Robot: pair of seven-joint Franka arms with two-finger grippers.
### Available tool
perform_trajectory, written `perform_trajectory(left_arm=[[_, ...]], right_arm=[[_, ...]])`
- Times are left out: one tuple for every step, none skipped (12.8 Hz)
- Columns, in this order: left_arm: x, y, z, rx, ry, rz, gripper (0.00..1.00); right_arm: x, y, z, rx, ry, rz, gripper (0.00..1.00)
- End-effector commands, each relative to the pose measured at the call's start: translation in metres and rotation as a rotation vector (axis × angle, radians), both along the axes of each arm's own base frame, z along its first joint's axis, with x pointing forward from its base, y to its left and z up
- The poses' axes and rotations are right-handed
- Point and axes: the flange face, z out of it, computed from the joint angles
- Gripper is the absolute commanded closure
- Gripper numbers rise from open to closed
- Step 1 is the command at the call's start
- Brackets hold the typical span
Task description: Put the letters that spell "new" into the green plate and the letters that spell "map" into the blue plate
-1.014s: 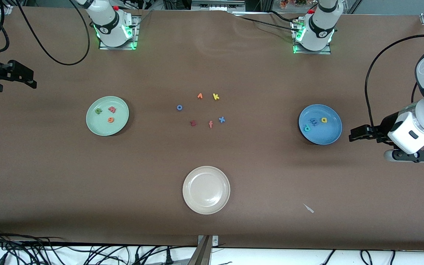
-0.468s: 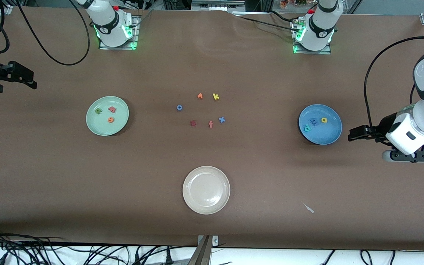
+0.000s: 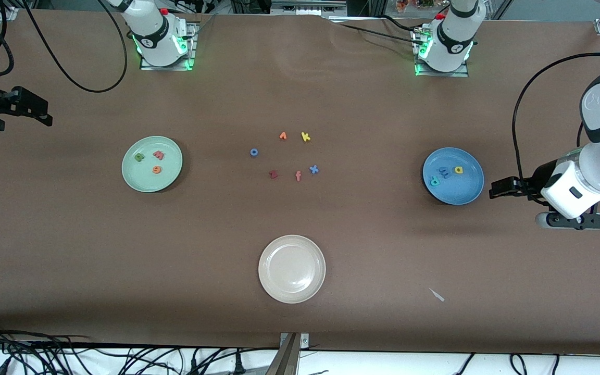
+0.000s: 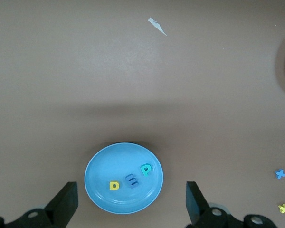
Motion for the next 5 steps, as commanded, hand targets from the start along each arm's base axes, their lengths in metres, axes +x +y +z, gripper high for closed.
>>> perform_trajectory(left_arm=[[-0.0047, 0.0027, 0.0047, -0.017, 0.002, -0.014, 0.00], [-0.0045, 0.0027, 0.0054, -0.017, 0.000, -0.014, 0.00], [-0.0046, 0.0017, 0.0054, -0.017, 0.000, -0.015, 0.00], [-0.0043, 0.0017, 0.0044, -0.017, 0.002, -0.015, 0.00], [-0.0041, 0.0027, 0.0034, -0.017, 0.003, -0.014, 0.00]], right_arm=[[-0.0031, -0.0096, -0.0026, 0.000, 0.011, -0.036, 0.00], [-0.0038, -0.0185, -0.0042, 0.003, 0.016, -0.050, 0.00], [-0.0033, -0.0194, -0.0049, 0.004, 0.016, -0.047, 0.00], [-0.0037, -0.0194, -0.0041, 0.004, 0.015, -0.045, 0.00], [-0.0040, -0.0177, -0.0032, 0.004, 0.013, -0.042, 0.00]])
